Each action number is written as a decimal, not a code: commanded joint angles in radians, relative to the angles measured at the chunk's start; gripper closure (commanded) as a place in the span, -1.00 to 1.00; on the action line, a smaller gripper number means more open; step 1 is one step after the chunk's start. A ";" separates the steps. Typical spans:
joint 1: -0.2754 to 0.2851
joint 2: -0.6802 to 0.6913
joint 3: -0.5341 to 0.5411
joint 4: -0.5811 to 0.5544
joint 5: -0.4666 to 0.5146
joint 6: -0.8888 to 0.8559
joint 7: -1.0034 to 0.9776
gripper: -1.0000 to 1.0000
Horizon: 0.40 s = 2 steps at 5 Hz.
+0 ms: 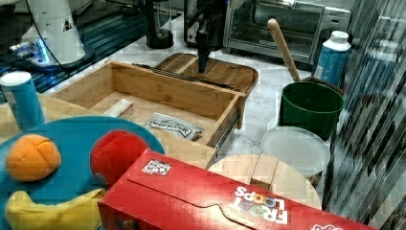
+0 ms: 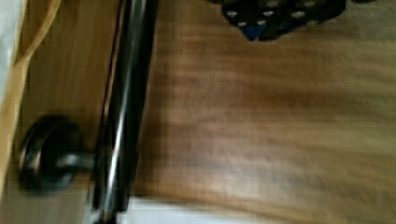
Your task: Close the drawer.
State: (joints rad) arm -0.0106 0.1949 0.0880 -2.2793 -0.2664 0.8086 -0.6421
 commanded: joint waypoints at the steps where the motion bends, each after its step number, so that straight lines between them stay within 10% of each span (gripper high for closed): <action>1: -0.054 -0.021 -0.044 0.029 -0.034 -0.008 -0.128 1.00; 2: -0.079 -0.006 -0.065 0.047 -0.029 0.002 -0.187 1.00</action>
State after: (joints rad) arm -0.0490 0.1995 0.0445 -2.3086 -0.2920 0.7969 -0.7202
